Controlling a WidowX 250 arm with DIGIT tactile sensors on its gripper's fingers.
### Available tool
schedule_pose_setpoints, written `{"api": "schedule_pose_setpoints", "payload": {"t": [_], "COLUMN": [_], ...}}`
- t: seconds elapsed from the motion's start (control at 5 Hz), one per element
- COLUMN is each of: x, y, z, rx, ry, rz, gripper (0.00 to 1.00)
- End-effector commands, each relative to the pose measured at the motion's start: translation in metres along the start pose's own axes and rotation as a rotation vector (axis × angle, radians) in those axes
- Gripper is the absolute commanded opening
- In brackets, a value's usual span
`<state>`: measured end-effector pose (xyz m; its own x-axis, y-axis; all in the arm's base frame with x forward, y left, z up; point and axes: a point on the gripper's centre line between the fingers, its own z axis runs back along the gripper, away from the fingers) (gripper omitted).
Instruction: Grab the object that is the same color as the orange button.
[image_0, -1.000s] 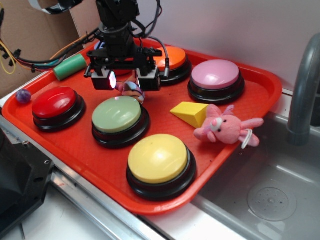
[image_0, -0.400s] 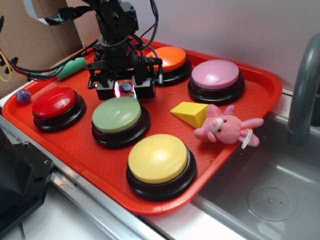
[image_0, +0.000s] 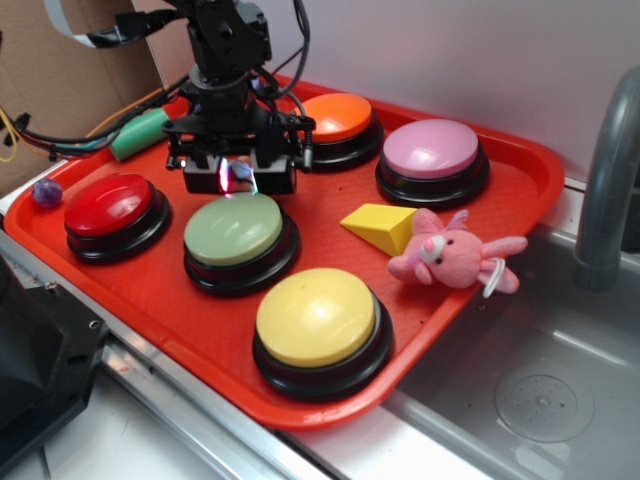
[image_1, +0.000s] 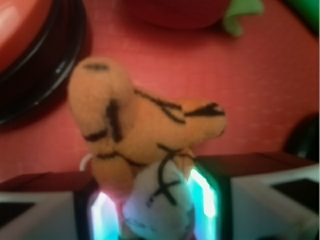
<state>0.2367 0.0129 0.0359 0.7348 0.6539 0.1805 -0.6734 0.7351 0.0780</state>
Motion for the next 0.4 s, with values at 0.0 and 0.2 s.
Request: {"api": "schedule_pose_setpoints", "payload": {"t": [0.0, 0.2], "x": [0.036, 0.041], "y": [0.022, 0.031], "z": [0.082, 0.113], "rx": [-0.036, -0.120], "ry": [-0.021, -0.038], "rz": [-0.274, -0.433], "gripper": [0.00, 0.00]}}
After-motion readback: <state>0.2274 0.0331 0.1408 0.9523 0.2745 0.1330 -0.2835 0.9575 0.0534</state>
